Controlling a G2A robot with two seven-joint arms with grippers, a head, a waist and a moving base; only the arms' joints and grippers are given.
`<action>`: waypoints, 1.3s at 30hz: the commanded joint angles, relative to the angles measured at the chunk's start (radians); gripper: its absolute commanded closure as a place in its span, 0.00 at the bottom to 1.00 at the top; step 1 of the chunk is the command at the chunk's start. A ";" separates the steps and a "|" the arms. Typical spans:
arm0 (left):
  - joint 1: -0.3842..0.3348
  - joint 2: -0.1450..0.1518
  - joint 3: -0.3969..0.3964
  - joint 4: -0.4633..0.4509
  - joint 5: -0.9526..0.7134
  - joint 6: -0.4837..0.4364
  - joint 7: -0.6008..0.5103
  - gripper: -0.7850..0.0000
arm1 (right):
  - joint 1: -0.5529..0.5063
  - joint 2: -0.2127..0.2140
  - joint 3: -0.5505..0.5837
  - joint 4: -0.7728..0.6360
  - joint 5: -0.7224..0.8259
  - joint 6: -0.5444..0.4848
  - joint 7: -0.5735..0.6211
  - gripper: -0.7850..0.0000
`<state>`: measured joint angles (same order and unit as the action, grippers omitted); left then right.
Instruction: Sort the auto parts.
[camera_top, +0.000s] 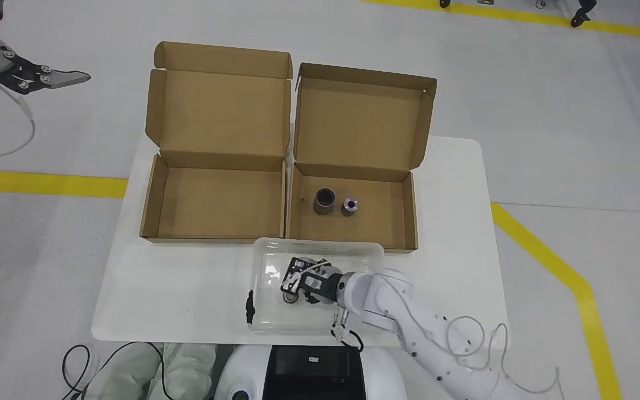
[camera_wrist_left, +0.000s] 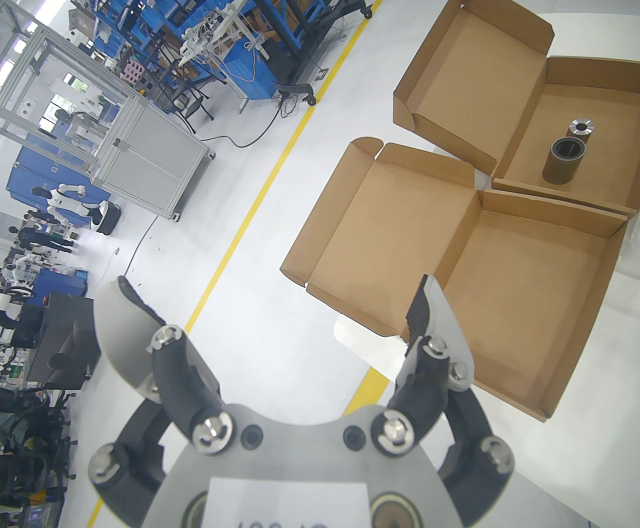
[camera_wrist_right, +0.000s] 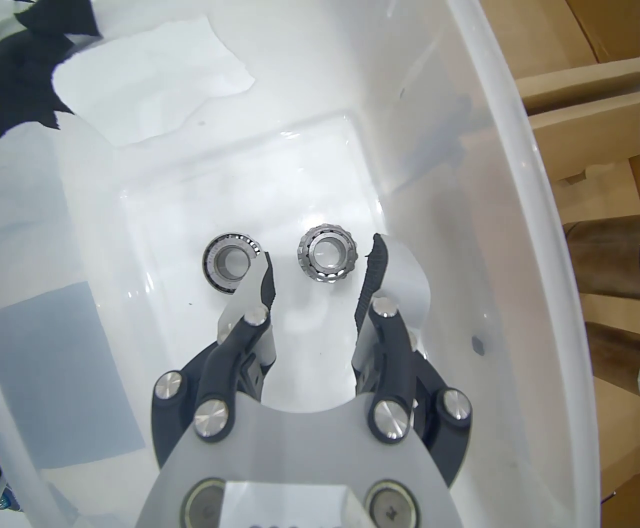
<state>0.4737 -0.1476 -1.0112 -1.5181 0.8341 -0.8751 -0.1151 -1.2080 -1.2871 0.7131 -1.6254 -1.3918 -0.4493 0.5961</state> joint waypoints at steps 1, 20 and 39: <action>0.000 0.000 0.000 0.000 0.000 0.000 0.000 0.00 | 0.007 -0.004 -0.007 0.011 -0.005 0.010 0.000 0.56; 0.000 0.000 0.000 0.000 0.000 0.000 0.000 0.00 | 0.051 -0.031 -0.047 0.084 -0.006 0.030 -0.017 0.63; 0.000 0.000 0.000 0.000 0.000 0.000 0.000 0.00 | 0.042 -0.038 -0.039 0.078 -0.023 0.042 -0.070 1.00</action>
<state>0.4737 -0.1476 -1.0112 -1.5181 0.8341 -0.8751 -0.1151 -1.1635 -1.3260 0.6713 -1.5471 -1.4189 -0.4041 0.5361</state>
